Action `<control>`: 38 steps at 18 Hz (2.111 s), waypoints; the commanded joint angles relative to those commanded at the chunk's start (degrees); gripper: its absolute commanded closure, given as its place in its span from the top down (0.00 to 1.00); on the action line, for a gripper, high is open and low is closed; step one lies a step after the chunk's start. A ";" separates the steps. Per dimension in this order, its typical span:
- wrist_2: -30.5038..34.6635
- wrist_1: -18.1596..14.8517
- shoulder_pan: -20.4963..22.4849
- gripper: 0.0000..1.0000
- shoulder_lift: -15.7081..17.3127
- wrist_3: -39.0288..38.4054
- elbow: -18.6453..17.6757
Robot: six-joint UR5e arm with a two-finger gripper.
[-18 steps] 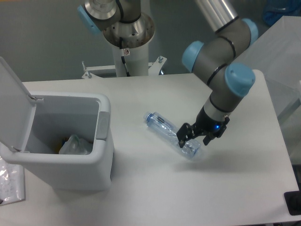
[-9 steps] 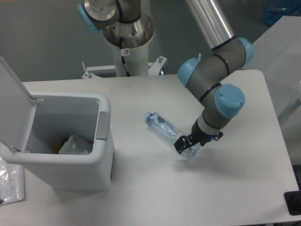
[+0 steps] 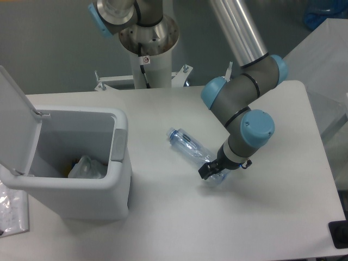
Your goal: Place the trash in the trash can
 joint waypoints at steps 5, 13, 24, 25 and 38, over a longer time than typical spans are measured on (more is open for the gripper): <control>-0.35 0.00 -0.70 0.44 0.44 0.62 1.14; -0.61 0.00 -2.64 0.44 0.79 0.97 9.74; -20.63 12.20 -2.73 0.44 7.37 0.97 22.67; -22.31 12.48 -2.73 0.44 8.34 0.97 22.94; -50.08 14.59 -5.44 0.45 15.73 8.09 23.91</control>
